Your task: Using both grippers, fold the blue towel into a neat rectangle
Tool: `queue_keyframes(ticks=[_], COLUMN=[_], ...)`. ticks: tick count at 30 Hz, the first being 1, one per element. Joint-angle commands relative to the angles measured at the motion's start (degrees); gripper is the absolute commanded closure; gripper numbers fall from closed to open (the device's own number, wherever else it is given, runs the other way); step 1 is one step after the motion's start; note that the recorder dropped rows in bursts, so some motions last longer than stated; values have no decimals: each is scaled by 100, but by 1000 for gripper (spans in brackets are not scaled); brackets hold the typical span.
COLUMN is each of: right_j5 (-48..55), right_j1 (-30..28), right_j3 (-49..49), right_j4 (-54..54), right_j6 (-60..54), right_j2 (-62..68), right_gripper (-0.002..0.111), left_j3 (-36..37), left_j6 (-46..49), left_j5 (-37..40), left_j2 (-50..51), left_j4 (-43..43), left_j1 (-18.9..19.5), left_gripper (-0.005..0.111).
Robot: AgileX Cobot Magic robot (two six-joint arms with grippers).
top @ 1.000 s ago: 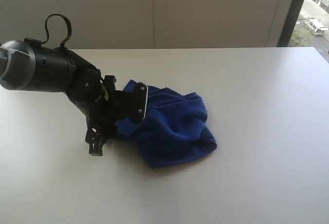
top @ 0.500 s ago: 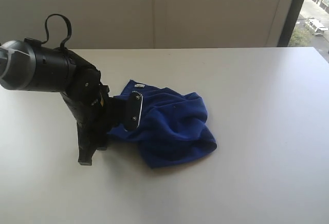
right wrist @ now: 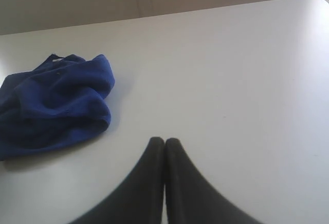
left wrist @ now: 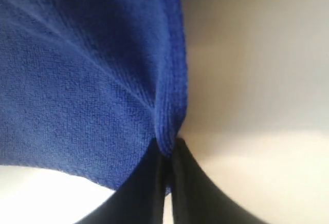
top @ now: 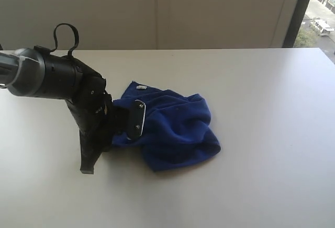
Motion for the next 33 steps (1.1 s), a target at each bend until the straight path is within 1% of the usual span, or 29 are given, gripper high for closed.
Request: queue_keyframes(ticks=[1, 3, 7, 8, 10, 20, 26, 33], right_j5=[-26, -26, -26, -26, -26, -26, -16, -16], right_j1=[26, 26, 26, 26, 26, 26, 26, 26], right_j3=[12, 12, 12, 12, 12, 12, 12, 12], right_j4=[-52, -52, -52, -52, -52, -52, -92, -92], right_j6=[-2, -2, -2, -2, -2, -2, -137, -137], right_j2=[-18, -18, -18, -18, -18, -18, -18, -18], right_gripper=[108, 108, 108, 108, 108, 108, 108, 108], left_j3=[7, 7, 7, 7, 7, 7, 7, 7], left_j6=[-652, -1102, -1411, -1732, -1986, -2012, -2012, -2012], left_j5=[469, 636, 951, 1071, 1268, 1986, 2369, 2589], left_j2=[-460, -949, -1821, -2147, -2690, -4155, -4531, -4546], left_j4=[629, 931, 930, 918, 843, 435, 236, -137], left_j1=[-22, -22, -22, -22, -22, -22, -22, -22], left_gripper=[107, 107, 107, 107, 107, 107, 107, 107])
